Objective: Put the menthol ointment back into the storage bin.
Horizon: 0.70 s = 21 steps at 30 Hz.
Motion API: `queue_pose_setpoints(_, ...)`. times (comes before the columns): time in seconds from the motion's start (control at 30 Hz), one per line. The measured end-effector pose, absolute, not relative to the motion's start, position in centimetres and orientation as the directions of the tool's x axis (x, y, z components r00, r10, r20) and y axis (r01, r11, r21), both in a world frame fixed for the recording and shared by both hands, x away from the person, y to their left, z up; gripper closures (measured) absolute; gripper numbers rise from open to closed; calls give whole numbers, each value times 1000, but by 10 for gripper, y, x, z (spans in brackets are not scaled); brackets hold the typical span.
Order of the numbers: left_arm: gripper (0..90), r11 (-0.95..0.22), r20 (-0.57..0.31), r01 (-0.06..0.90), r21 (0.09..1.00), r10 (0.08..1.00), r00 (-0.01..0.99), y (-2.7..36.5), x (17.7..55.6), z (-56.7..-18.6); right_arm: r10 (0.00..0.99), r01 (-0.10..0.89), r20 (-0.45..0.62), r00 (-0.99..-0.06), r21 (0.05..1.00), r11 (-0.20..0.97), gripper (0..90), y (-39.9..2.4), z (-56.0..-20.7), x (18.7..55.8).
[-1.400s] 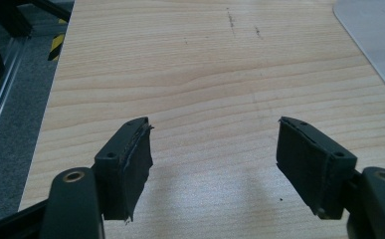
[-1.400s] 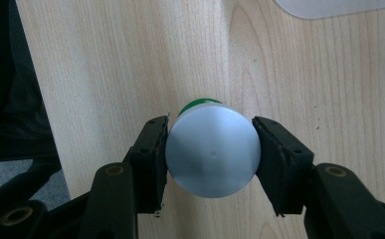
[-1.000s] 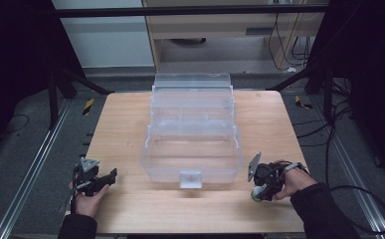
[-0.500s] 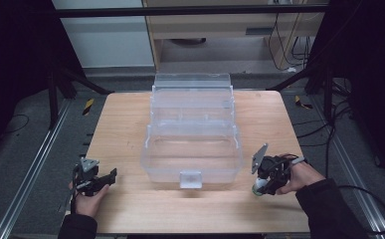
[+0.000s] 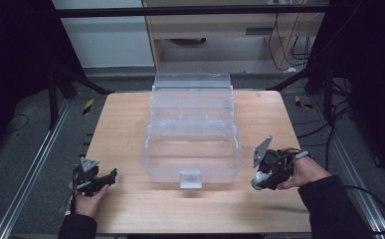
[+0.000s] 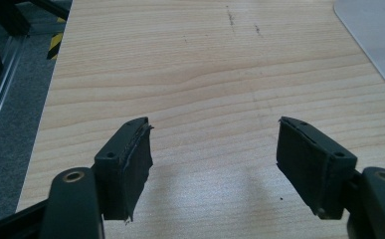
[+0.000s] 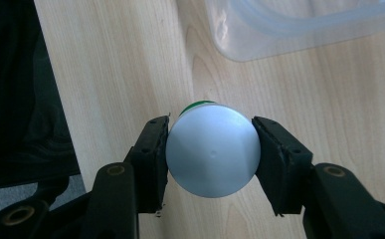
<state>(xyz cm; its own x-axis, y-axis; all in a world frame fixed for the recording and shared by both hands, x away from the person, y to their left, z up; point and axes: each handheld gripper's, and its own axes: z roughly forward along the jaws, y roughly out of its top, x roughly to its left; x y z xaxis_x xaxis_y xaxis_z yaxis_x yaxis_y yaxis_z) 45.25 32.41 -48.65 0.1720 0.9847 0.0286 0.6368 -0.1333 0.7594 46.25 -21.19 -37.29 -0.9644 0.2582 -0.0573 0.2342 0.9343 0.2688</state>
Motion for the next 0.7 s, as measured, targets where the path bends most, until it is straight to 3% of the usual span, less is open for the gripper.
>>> queue_pose_setpoints(0.7,293,-136,28,640,756,984,177,324,453,-487,249,219,-66,-966,294,930,504,-201,-330,473)
